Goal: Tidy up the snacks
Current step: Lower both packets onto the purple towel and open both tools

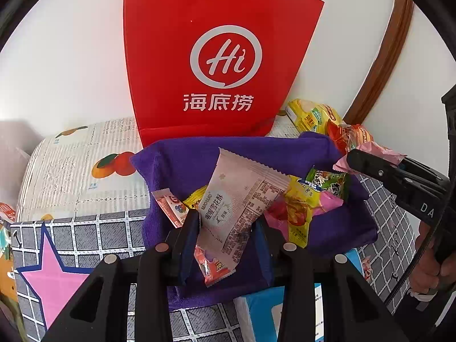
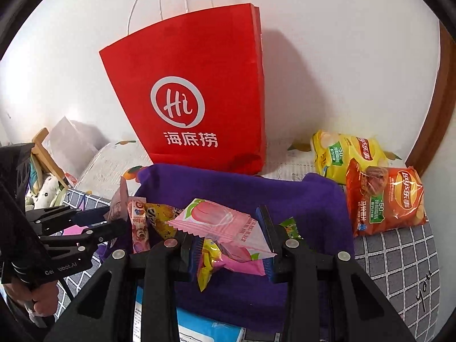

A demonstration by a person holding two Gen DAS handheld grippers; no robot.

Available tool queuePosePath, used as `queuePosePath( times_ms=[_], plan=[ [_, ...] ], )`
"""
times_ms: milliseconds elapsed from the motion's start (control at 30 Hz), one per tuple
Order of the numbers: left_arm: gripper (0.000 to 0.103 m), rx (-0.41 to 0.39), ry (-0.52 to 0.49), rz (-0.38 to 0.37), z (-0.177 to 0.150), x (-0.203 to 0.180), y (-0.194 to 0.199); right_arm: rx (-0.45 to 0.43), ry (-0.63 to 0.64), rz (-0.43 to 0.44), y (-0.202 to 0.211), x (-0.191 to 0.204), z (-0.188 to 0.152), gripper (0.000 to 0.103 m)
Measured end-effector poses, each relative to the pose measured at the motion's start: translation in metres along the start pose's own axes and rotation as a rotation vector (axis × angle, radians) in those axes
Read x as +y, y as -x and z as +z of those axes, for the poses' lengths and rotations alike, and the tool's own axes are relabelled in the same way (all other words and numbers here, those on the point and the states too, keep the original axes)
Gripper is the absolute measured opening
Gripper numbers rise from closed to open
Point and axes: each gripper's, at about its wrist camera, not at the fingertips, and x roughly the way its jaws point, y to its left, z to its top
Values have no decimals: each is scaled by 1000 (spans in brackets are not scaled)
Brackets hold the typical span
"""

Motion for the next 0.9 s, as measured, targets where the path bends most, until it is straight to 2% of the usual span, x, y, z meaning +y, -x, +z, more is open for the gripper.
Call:
queuePosePath(
  times_ms=[467,700,900],
  plan=[
    [36,16,7,1,-1,1,-5,24,11,-11,-5,1,-2,35],
    [36,18,26,-2,-1,7,-3,84,0,-41,-12,-9,-6,35],
    [36,25,39,-2,-1,10,-4,128,7,-29,-21,-8,-8,35]
  ],
)
